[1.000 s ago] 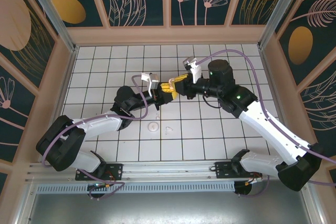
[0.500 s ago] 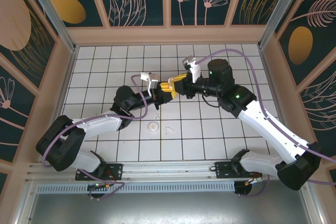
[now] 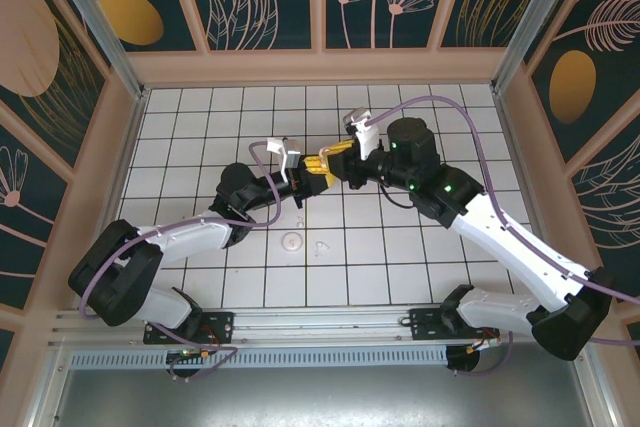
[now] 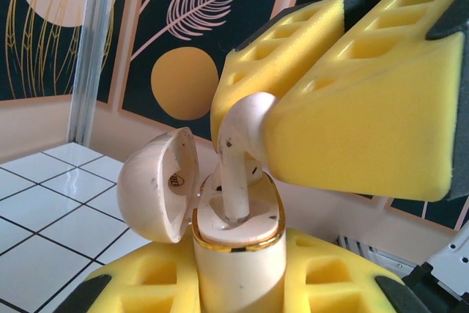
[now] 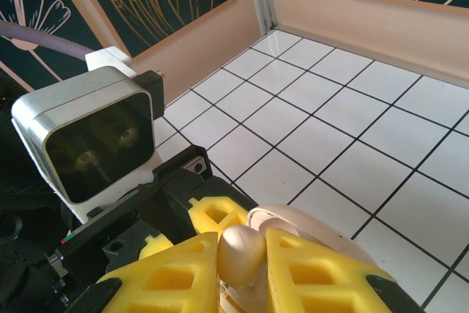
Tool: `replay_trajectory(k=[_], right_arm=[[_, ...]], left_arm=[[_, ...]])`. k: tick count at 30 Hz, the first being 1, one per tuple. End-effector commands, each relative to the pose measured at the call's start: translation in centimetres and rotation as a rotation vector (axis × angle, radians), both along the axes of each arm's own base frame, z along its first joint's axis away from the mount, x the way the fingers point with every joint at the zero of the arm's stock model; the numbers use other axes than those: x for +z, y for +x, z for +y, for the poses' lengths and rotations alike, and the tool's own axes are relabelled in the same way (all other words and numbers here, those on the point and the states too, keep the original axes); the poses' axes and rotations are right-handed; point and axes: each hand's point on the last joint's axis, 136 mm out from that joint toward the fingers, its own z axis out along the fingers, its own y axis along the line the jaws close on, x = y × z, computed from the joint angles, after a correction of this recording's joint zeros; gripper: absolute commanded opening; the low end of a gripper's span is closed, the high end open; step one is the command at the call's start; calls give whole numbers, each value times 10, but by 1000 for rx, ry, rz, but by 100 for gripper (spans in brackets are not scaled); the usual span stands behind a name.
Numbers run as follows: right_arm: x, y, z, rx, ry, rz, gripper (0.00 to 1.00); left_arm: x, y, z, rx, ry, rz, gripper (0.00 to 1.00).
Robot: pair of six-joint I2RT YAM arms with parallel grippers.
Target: Insert the wireless bluetooth earbuds into the charging case
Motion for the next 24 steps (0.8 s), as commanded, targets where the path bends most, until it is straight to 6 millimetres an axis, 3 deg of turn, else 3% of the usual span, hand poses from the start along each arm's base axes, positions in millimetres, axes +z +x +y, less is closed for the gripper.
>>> replay_trajectory(k=[1,9,16,21,24], right_arm=[[-27,-14,8,34,-27,89,19],[-18,-17,20,53,65,89,19],[-27,-21,27,91,37,110,19],[-42,-17,11,16,-32,121,19],[-31,-14,2,-20,0,92,19]], left_arm=[[55,-4,5,16,-111,-154,12],[53,-2,5,30,-96,-159,12],[54,-3,6,31,-90,-167,12],[56,-4,7,34,-95,-170,12],[53,-3,6,36,-87,-166,12]])
